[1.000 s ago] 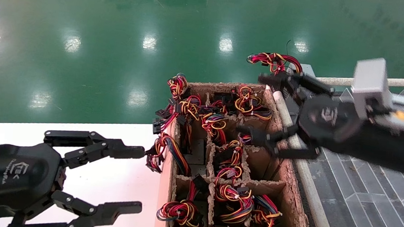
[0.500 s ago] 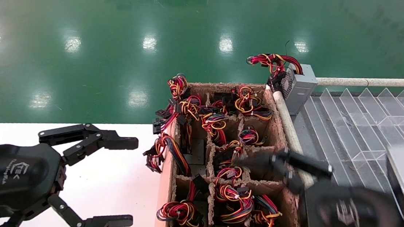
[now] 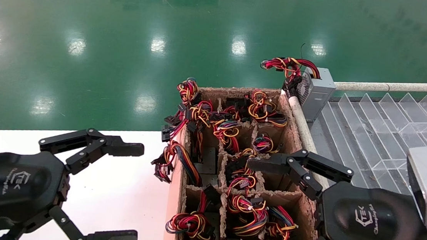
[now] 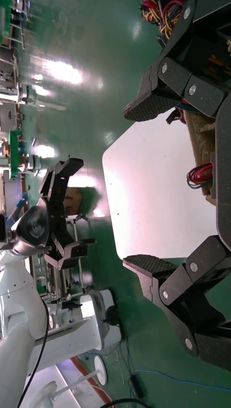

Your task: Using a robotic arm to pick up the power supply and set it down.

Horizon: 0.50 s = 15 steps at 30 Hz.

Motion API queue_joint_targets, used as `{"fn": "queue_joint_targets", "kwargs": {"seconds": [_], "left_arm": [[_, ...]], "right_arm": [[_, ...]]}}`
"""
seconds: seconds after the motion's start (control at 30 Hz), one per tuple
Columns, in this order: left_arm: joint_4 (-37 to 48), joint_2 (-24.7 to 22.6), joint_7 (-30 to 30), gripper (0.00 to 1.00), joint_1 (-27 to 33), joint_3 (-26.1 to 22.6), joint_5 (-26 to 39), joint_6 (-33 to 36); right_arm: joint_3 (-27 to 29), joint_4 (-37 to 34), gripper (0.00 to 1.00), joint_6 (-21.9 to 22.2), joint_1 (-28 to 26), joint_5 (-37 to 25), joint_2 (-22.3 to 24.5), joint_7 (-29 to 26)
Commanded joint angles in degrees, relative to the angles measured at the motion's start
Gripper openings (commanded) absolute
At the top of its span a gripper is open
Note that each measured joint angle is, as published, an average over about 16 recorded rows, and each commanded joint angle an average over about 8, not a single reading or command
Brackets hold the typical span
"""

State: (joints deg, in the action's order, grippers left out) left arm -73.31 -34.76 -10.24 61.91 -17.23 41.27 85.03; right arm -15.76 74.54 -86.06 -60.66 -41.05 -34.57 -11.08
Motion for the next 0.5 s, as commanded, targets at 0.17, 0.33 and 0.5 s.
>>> {"fn": "queue_joint_targets", "kwargs": {"seconds": [0.17, 0.33, 0.5], "left_arm": [[0.0, 0.0, 0.0, 1.0, 0.0, 0.0, 0.0, 0.01], [0.0, 0.0, 0.0, 1.0, 0.0, 0.0, 0.0, 0.01], [0.0, 0.0, 0.0, 1.0, 0.0, 0.0, 0.0, 0.01]], "right_arm": [[-0.11, -0.47, 1.0, 0.18, -0.43, -0.39, -0.21, 0.19], [-0.17, -0.69, 1.0, 0.26, -0.62, -0.56, -0.31, 0.27], [-0.2, -0.83, 1.0, 0.32, -0.75, -0.67, -0.37, 0.31]]}}
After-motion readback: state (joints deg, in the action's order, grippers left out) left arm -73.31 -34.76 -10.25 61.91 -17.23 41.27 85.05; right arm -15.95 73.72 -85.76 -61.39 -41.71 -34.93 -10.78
